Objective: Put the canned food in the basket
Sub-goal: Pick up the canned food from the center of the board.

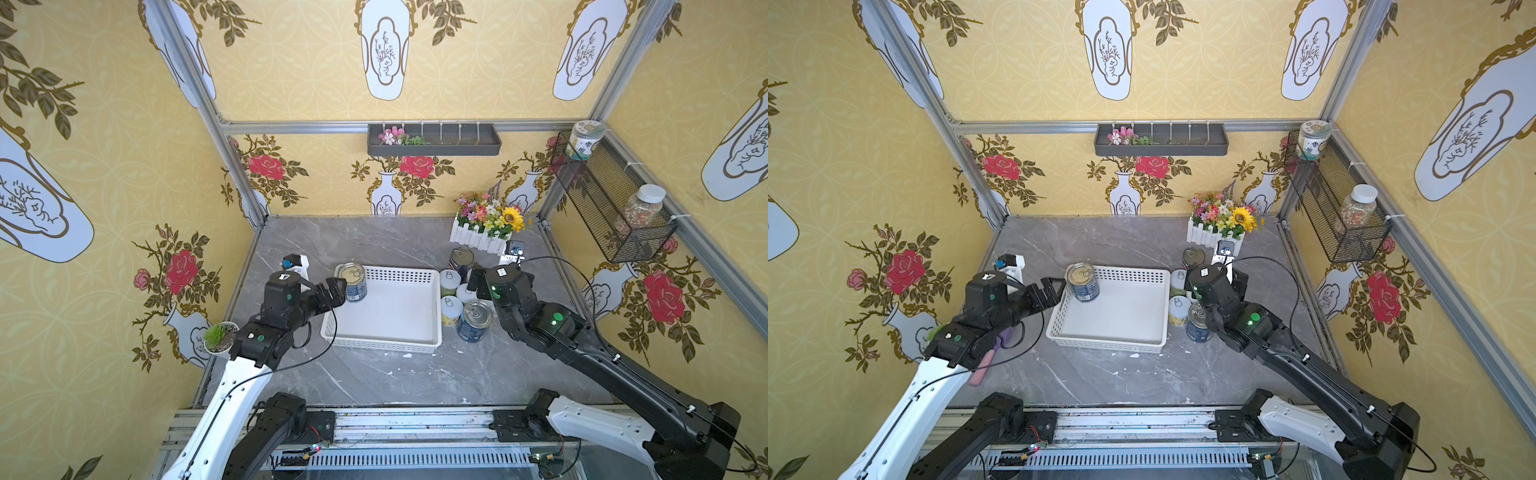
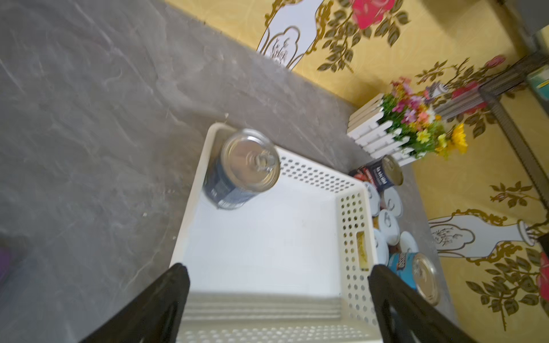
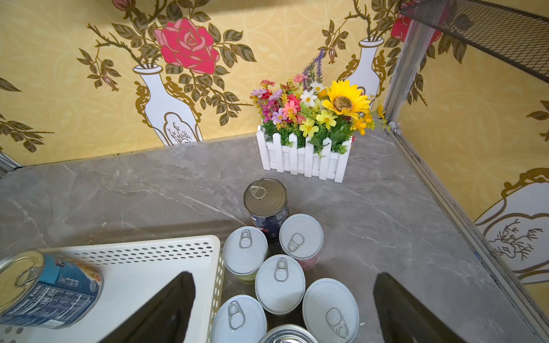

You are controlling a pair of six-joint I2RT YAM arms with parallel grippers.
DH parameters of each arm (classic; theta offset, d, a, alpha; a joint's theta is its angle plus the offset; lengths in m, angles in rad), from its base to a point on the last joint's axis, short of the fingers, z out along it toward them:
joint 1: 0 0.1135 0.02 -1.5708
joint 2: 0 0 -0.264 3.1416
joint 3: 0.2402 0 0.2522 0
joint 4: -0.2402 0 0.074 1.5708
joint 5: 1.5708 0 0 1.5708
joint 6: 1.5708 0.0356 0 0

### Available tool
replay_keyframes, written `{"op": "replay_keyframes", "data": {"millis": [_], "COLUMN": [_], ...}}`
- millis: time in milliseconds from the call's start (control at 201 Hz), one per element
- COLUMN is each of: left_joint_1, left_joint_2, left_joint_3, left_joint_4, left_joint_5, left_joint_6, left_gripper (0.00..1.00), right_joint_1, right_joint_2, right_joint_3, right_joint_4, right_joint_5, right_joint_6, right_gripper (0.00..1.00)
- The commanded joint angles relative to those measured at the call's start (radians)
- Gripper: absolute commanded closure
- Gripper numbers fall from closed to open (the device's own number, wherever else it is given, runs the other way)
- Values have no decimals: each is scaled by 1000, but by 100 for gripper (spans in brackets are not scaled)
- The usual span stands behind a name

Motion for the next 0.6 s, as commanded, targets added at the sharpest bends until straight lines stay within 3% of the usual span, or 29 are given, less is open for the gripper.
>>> {"op": "replay_keyframes", "data": {"millis": [0, 115, 314, 593], "left_joint_1": [-9, -8, -9, -8], "left_joint_2": [-29, -46, 39, -26], "left_joint_3": [20, -21, -4, -10], "left_joint_4": [-28, 23, -10, -12], "left_joint_5": [-63, -32, -35, -78], "left_joint_6": [-7, 29, 3, -9], "left_gripper": [0, 0, 0, 0], "right_joint_1": [-22, -97, -290, -326], "right_joint_2": [17, 14, 39, 160], "right_joint_3": [3, -24, -100, -126], "right_joint_4": [-69, -114, -85, -100], "right_joint_5": [11, -96, -431, -593], "right_joint_6": [61, 87, 91, 54], "right_gripper": [3, 3, 3, 3]}}
